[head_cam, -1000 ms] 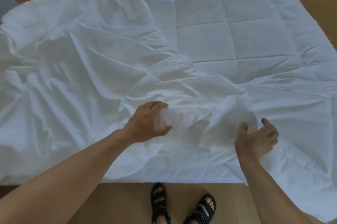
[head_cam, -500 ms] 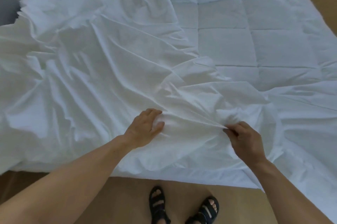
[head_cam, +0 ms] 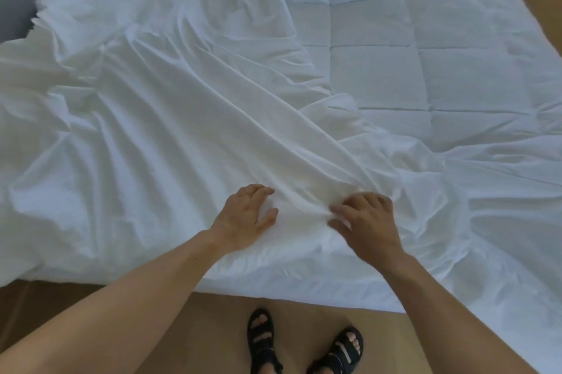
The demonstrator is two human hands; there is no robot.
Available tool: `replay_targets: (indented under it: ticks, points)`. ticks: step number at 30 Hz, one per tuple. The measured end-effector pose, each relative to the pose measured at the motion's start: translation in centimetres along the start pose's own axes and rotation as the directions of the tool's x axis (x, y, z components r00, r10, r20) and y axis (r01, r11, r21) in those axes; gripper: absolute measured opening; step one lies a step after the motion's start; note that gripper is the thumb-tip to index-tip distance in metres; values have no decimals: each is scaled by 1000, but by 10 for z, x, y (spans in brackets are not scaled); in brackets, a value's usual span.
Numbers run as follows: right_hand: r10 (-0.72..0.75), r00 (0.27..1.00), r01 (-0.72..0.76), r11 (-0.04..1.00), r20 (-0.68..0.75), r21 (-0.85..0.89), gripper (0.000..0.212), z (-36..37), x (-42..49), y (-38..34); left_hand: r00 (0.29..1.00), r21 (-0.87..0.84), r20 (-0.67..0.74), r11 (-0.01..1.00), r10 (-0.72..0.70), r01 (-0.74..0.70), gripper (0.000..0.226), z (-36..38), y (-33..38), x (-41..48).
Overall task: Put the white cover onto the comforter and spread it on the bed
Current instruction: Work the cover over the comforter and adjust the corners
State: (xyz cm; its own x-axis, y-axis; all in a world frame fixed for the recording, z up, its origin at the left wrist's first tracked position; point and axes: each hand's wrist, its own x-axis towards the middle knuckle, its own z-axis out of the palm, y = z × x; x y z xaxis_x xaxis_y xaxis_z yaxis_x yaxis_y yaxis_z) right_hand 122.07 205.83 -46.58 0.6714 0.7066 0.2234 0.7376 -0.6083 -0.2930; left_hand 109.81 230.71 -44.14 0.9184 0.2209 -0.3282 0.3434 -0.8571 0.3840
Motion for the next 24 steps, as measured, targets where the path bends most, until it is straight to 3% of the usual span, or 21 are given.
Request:
replay_targets:
  ticks: [2,7,11,14,16,19,20,21,22,24]
  points:
    - [-26,999,28,998,-36,52,9,2,3,20,1000,6,-5,1000,1,-1,55,0,-1,-2]
    - [-77,997,76,995,10,63,18,-15,-14,53,1000,16,12,1000,-12,11,84,7,5,-4]
    - [62,997,-63,998,-48,-20,15,-28,-12,90,998,44,2,997,70,-70,70,10,22,-2]
    - [234,972,-235,970,-16,-66,8,-27,-24,112,992,134,12,983,128,-129,84,9,35,-1]
    - [391,920,-391,918,5,65,5,-21,-28,98,983,204,51,962,176,-183,92,17,49,-2]
    - [504,860,-443,813,-76,377,27,-18,-41,65,961,318,152,910,229,-267,103,40,83,2]
    - [569,814,-469,760,-113,449,36,-20,-49,57,959,361,180,892,220,-273,105,49,96,4]
    - [674,722,-519,678,-156,520,42,-21,-60,56,960,403,188,875,208,-268,106,59,107,8]
    - [806,565,-592,545,-177,593,44,-18,-75,61,966,445,172,859,195,-253,108,68,116,13]
    - [993,115,-705,89,-10,703,43,-8,-105,73,982,518,121,835,144,-186,109,83,128,25]
